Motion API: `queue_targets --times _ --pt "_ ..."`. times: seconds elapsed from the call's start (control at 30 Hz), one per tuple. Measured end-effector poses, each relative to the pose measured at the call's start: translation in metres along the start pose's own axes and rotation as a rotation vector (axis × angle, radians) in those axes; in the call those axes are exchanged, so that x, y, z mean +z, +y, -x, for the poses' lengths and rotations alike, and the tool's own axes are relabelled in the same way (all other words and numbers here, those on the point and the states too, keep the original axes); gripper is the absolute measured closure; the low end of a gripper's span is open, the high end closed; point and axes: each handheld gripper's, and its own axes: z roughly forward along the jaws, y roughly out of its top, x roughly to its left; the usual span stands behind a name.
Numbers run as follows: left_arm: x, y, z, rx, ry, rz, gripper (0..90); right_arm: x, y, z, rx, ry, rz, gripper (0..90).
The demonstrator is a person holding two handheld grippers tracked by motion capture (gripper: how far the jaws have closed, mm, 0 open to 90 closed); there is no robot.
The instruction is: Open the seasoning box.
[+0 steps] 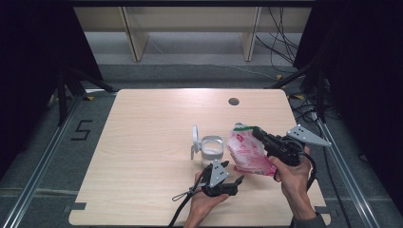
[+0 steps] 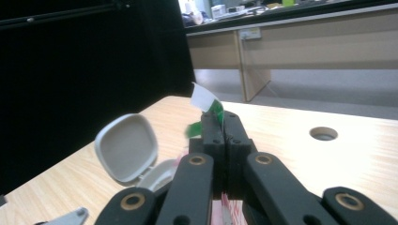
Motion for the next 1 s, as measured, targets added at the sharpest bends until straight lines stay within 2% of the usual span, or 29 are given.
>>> queue_targets --times 0.03,0.07,0.1,0.13,0.17,0.23,0.3,0.33,0.4,0.43,0.47,0.5,0.53,0.63,0.67,0.73,0.77,0.8,0.83,0.87,0.9,0.93,0.97,1.0 --pt "0.0 0.0 0.0 0.007 0.0 0.001 29.3 -0.003 0.0 0.002 0.001 -0.009 -0.017 90.0" --pt "-0.001 0.001 -0.001 0.028 -0.008 -0.001 29.3 -0.005 -0.001 0.001 0.025 -0.012 -0.019 90.0" --pt "-0.002 0.001 0.0 0.002 -0.005 0.005 29.3 -0.007 -0.002 0.004 0.007 -0.017 -0.01 90.0" --pt "-0.002 0.001 0.0 -0.001 -0.008 0.009 29.2 -0.009 -0.003 0.005 0.014 -0.008 0.0 90.0" --pt "-0.004 0.002 0.0 0.003 -0.003 0.003 29.2 -0.012 -0.003 0.004 0.036 -0.021 -0.017 90.0" --pt "-0.006 0.003 0.0 0.004 0.0 0.008 29.2 -0.014 -0.005 0.007 0.026 -0.03 -0.016 90.0" --pt "-0.009 0.003 -0.002 0.006 0.0 0.009 29.1 -0.016 -0.007 0.007 0.038 -0.025 0.0 90.0" --pt "-0.009 0.003 -0.002 -0.001 -0.004 0.019 29.1 -0.017 -0.007 0.009 0.034 -0.023 -0.012 90.0" --pt "-0.013 0.004 -0.003 0.008 0.001 0.017 29.1 -0.019 -0.008 0.01 0.036 -0.046 -0.016 90.0" --pt "-0.014 0.005 -0.006 0.036 -0.005 0.02 29.2 -0.021 -0.009 0.011 0.027 -0.041 -0.007 90.0" --pt "-0.017 0.005 -0.004 0.01 0.002 0.011 29.2 -0.021 -0.01 0.012 0.043 -0.04 0.004 90.0" --pt "-0.019 0.005 -0.005 0.008 0.002 0.019 29.2 -0.023 -0.011 0.013 0.038 -0.051 -0.005 90.0" --pt "-0.021 0.006 -0.006 0.014 -0.001 0.02 29.2 -0.024 -0.012 0.014 0.059 -0.056 -0.013 90.0" --pt "-0.029 0.005 -0.007 0.019 0.001 0.008 28.9 -0.028 -0.015 0.02 0.07 -0.066 -0.016 90.0" --pt "-0.031 0.005 -0.008 0.02 -0.004 0.009 28.7 -0.028 -0.016 0.023 0.056 -0.072 -0.013 90.0" --pt "-0.038 0.005 -0.009 0.037 0.002 0.003 28.7 -0.031 -0.019 0.027 0.067 -0.09 -0.022 90.0" --pt "-0.041 0.005 -0.01 0.03 -0.001 0.01 28.6 -0.032 -0.02 0.029 0.085 -0.096 -0.028 90.0" --pt "-0.043 0.006 -0.012 0.051 -0.004 0.005 28.6 -0.032 -0.022 0.032 0.072 -0.095 -0.012 90.0" --pt "-0.045 0.006 -0.012 0.036 0.007 -0.002 28.4 -0.033 -0.023 0.033 0.083 -0.104 -0.028 90.0" --pt "-0.047 0.006 -0.015 0.043 0.008 -0.004 28.3 -0.033 -0.024 0.036 0.081 -0.109 -0.028 90.0" --pt "-0.048 0.005 -0.016 0.032 0.009 -0.001 28.1 -0.033 -0.026 0.039 0.081 -0.12 -0.023 90.0" --pt "-0.05 0.006 -0.018 0.034 0.011 0.007 28.1 -0.034 -0.027 0.04 0.102 -0.12 -0.028 90.0" --pt "-0.052 0.005 -0.019 0.027 0.017 0.0 28.1 -0.035 -0.028 0.042 0.101 -0.129 -0.029 90.0" --pt "-0.054 0.005 -0.02 0.028 0.026 -0.004 28.1 -0.036 -0.029 0.043 0.128 -0.133 -0.031 90.0"
